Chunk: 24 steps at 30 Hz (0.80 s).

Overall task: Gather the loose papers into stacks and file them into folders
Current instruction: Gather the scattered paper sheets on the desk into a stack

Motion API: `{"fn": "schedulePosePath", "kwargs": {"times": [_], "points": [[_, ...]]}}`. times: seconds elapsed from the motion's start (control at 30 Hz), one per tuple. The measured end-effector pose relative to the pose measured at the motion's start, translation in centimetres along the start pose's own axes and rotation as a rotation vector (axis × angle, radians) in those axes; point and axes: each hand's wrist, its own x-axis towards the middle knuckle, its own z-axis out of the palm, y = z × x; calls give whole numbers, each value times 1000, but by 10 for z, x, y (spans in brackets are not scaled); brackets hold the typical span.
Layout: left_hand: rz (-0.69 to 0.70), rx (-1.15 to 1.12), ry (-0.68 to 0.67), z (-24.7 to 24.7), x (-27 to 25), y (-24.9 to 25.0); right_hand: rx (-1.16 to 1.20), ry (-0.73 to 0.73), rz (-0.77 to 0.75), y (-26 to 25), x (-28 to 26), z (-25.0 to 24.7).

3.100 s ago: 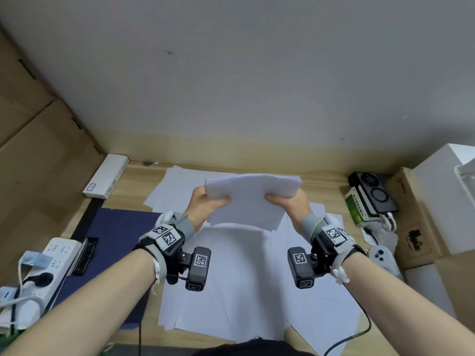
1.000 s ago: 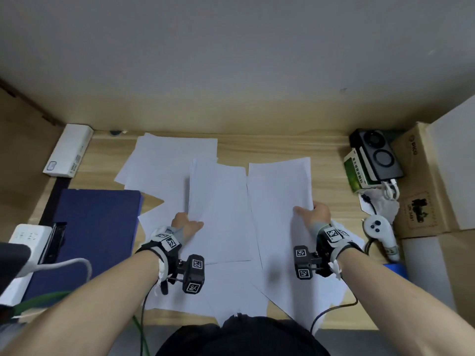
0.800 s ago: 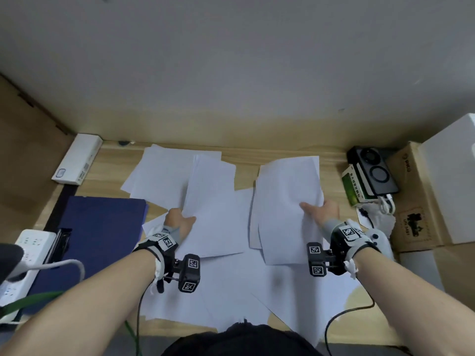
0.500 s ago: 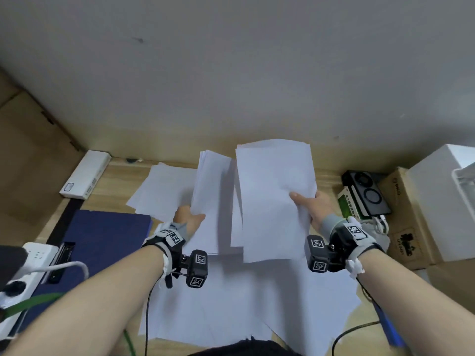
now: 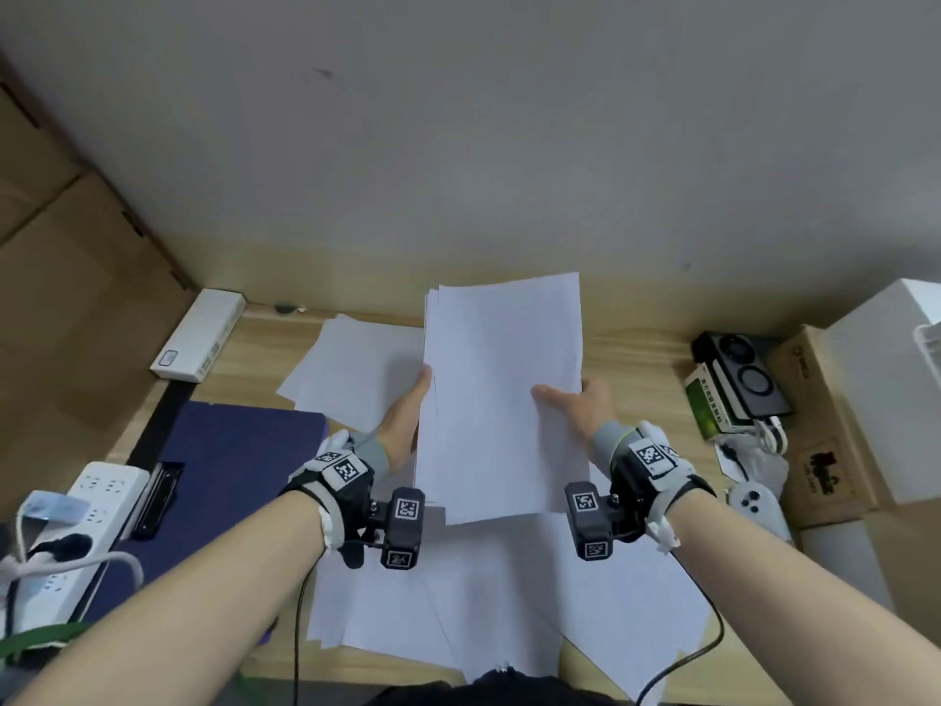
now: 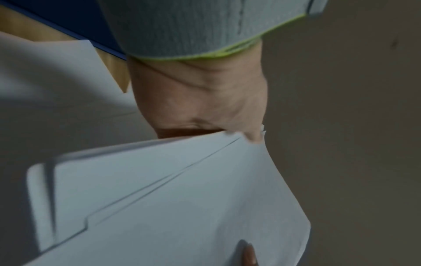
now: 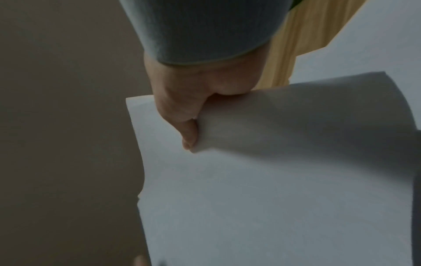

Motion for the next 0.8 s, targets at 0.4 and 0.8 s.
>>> {"fn": "schedulePosePath", "kwargs": {"times": [0.4, 0.8], "points": [[386, 208, 198, -31, -39, 9, 213, -139, -135, -2, -33, 35], [361, 152, 193, -46, -49, -21, 146, -129, -140, 24, -60, 57]]}}
